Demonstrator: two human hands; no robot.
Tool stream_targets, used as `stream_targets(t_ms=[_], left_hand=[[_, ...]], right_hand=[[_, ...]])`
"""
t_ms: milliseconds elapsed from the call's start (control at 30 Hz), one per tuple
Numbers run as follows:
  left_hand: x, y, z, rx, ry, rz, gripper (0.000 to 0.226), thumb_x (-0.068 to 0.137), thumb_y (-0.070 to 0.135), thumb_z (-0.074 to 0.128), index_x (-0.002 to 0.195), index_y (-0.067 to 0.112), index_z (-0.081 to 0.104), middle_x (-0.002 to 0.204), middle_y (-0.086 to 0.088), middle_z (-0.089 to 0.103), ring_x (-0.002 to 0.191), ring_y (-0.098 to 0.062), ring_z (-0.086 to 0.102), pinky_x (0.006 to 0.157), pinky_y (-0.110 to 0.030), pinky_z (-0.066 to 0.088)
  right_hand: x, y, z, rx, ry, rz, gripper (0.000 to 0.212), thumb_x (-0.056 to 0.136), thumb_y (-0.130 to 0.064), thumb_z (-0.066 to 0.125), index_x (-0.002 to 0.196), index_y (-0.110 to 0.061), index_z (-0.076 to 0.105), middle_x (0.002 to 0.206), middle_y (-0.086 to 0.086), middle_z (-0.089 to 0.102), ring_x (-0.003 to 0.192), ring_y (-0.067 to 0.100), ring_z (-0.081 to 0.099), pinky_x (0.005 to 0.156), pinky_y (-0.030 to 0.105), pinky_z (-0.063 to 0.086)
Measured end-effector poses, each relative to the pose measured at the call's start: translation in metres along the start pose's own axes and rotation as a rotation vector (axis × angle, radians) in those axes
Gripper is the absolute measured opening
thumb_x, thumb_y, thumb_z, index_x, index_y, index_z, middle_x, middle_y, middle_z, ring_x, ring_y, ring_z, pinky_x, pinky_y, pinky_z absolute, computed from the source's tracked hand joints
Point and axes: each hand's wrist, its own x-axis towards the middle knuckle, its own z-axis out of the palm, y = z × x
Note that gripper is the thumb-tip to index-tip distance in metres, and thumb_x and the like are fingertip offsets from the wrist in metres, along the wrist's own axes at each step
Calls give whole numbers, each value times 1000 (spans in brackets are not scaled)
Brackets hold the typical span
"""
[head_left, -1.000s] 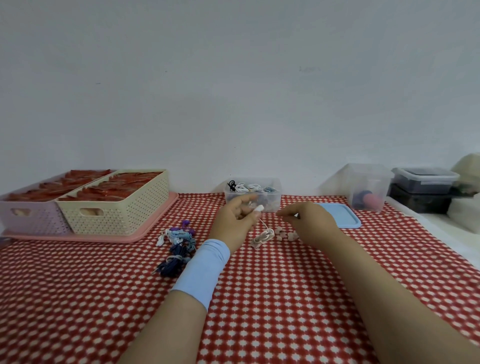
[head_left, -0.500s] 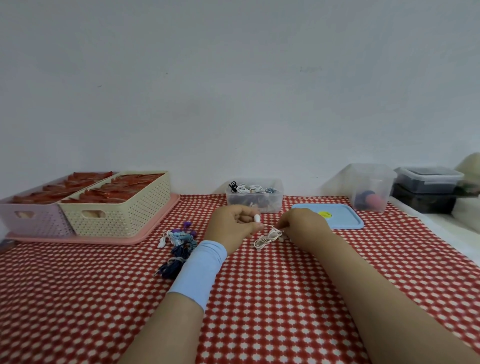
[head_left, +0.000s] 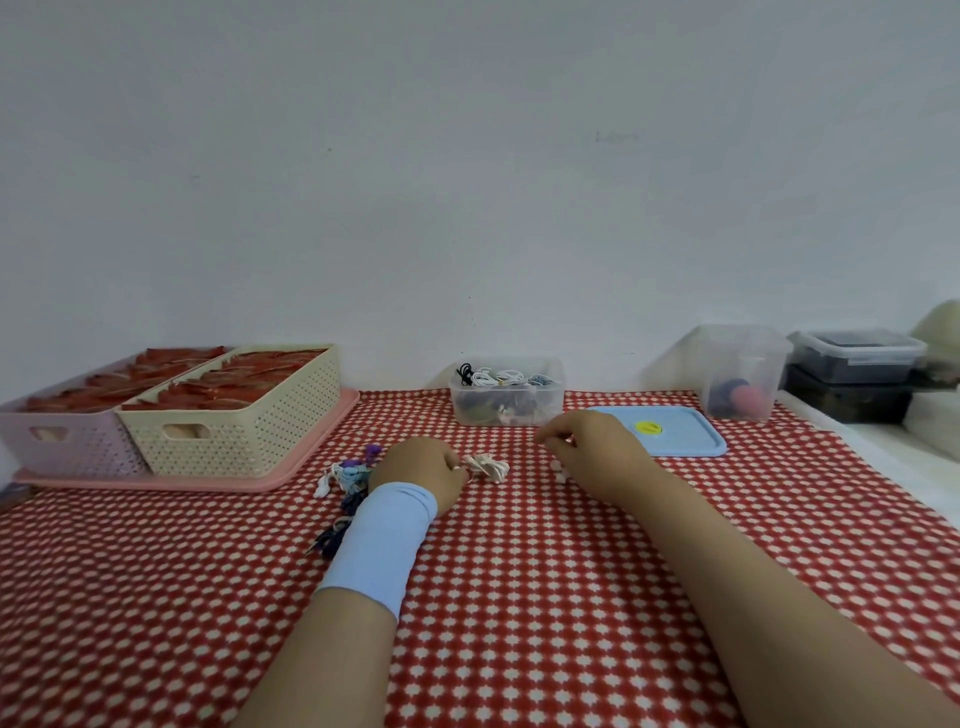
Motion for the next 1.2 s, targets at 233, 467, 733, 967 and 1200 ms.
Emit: stream_targets(t_ms=[233, 467, 733, 967, 1200], left_hand=[[1, 5, -4, -176, 395, 244, 29, 100, 28, 49, 123, 28, 68, 125, 1, 63, 116, -19, 52, 99, -33, 42], [-3, 8, 9, -108, -44, 406, 30, 90, 38, 65, 120, 40, 67, 130, 9, 59, 119, -13, 51, 106, -36, 41], [-8, 11, 0, -222, -35, 315, 14, 93, 35, 60, 95, 31, 73, 100, 15, 68, 92, -5, 61, 90, -30, 51], [-11, 12, -6, -187, -94, 333, 16, 87, 30, 71, 103, 29, 75, 107, 12, 70, 94, -4, 62, 91, -24, 50], [-15, 17, -6, -65, -78, 322, 16, 88, 30, 67, 101, 36, 76, 114, 15, 66, 96, -7, 58, 91, -27, 50]], right_hand=[[2, -2, 7, 168, -8, -18, 11, 91, -23, 72, 96, -29, 79, 93, -17, 70, 83, -4, 59, 89, 29, 53], [-1, -2, 9, 170, -10, -33, 10, 91, -27, 70, 90, -35, 77, 92, -18, 71, 88, -2, 62, 85, 28, 53], [-3, -4, 7, 216, -9, -22, 13, 91, -24, 71, 92, -35, 79, 86, -24, 67, 86, -7, 61, 85, 22, 49], [-3, -4, 6, 214, -18, -26, 11, 87, -23, 77, 97, -28, 80, 81, -26, 64, 81, -8, 61, 78, 13, 46], [-4, -4, 7, 241, -7, -23, 11, 89, -24, 75, 97, -28, 81, 86, -23, 68, 85, -8, 62, 78, 12, 45]])
